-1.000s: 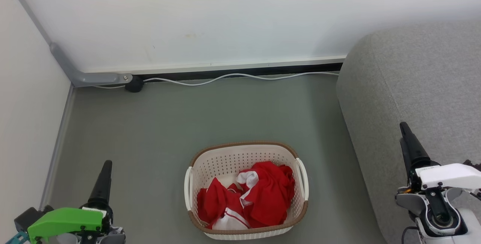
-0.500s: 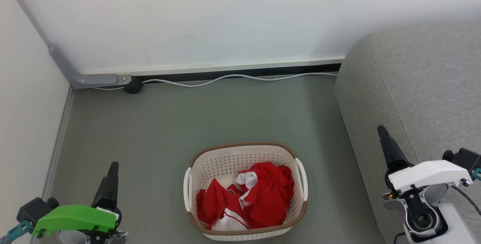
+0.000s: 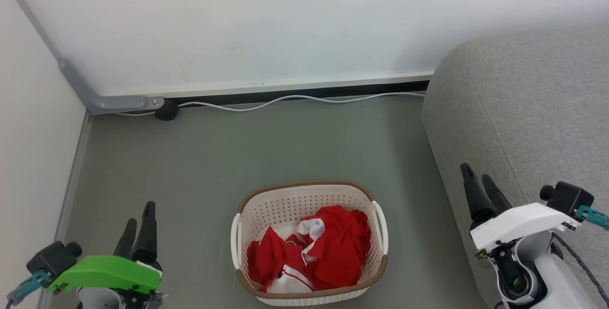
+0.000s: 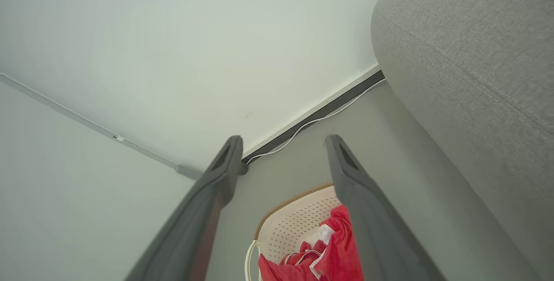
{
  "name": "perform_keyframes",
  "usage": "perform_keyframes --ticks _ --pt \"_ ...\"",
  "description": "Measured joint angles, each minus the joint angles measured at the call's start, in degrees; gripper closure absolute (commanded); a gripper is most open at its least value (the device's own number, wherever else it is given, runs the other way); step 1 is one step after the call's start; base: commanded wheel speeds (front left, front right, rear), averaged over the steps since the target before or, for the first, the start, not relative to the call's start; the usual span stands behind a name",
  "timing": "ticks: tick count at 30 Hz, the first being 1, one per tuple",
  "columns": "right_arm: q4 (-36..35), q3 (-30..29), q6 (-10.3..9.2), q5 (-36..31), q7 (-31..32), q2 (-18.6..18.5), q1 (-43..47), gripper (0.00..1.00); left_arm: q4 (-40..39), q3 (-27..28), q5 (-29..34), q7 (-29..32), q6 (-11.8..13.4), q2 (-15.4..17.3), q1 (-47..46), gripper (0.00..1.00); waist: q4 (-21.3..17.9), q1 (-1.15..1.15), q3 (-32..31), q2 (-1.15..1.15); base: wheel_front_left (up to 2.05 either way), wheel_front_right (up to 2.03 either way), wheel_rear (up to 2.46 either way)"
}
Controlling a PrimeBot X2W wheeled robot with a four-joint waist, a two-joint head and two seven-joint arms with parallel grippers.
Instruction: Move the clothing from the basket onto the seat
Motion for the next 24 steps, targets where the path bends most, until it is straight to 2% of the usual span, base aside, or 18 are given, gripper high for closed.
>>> perform_keyframes --ticks 24 --pt "0.3 7.2 -3.03 -18.2 -4.9 -1.7 -0.4 0.0 -2.9 -2.4 17.5 -4.8 0.4 0.4 0.8 0.0 -0.3 0.0 -0.1 0.0 0.0 0.0 0.0"
